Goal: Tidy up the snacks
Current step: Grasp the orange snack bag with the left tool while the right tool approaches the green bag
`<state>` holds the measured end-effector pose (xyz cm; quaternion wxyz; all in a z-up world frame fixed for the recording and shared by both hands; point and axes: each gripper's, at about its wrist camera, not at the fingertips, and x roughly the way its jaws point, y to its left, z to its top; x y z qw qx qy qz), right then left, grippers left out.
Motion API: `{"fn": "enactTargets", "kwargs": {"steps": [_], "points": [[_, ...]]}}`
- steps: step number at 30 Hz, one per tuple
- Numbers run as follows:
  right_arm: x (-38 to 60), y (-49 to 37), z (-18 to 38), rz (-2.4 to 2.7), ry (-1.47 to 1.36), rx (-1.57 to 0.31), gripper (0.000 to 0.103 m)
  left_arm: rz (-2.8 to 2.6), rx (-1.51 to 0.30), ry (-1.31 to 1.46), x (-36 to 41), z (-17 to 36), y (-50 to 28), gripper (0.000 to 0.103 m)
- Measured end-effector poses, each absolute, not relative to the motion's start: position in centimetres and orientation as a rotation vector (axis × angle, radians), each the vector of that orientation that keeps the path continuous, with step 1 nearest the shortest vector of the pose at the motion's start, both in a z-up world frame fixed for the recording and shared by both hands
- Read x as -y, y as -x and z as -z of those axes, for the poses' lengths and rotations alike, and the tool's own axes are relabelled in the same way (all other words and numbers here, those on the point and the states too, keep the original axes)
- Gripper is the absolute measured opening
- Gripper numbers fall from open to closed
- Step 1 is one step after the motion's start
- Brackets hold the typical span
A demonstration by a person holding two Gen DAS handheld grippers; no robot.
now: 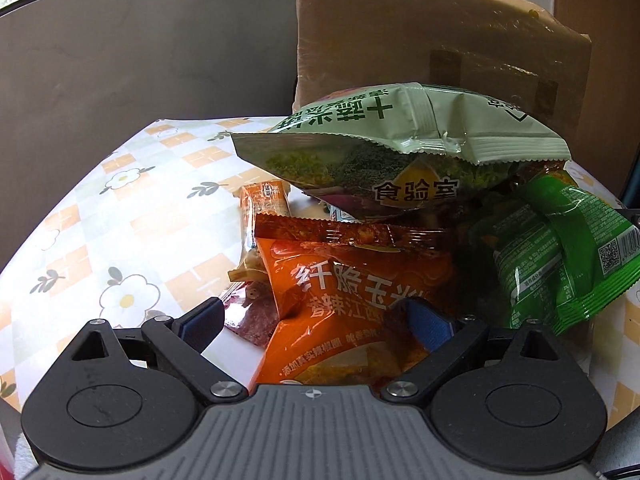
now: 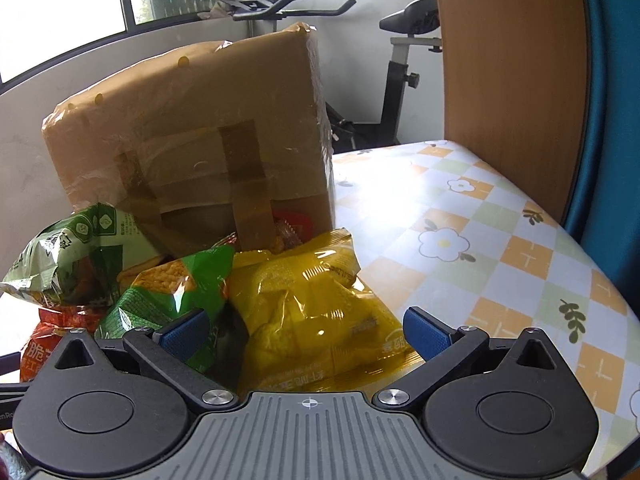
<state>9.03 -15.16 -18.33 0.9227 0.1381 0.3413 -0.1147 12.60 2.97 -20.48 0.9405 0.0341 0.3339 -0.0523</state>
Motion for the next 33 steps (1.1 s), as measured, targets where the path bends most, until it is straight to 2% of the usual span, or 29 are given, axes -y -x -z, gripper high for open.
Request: {"fn": "enactTargets", "kwargs": {"steps": [2,21,33], "points": [[15.2,-8.9,18.4,0.234,-0.29,-0.704,0.103,0.098,-0.676,-0.069,-3.0,20.6,-12.2,0.103],[15.3,-8.9,18.6,0.177,-0.335,-0.724,0.103,0.158,-0.702,0.118,-7.2,24.3,-12.2,0.103],[15.2,-9.0,18.8,0.17,-0.338,-0.734,0.103,0.186,-0.72,0.109,-8.2,24.5,-12.0,0.101]]}}
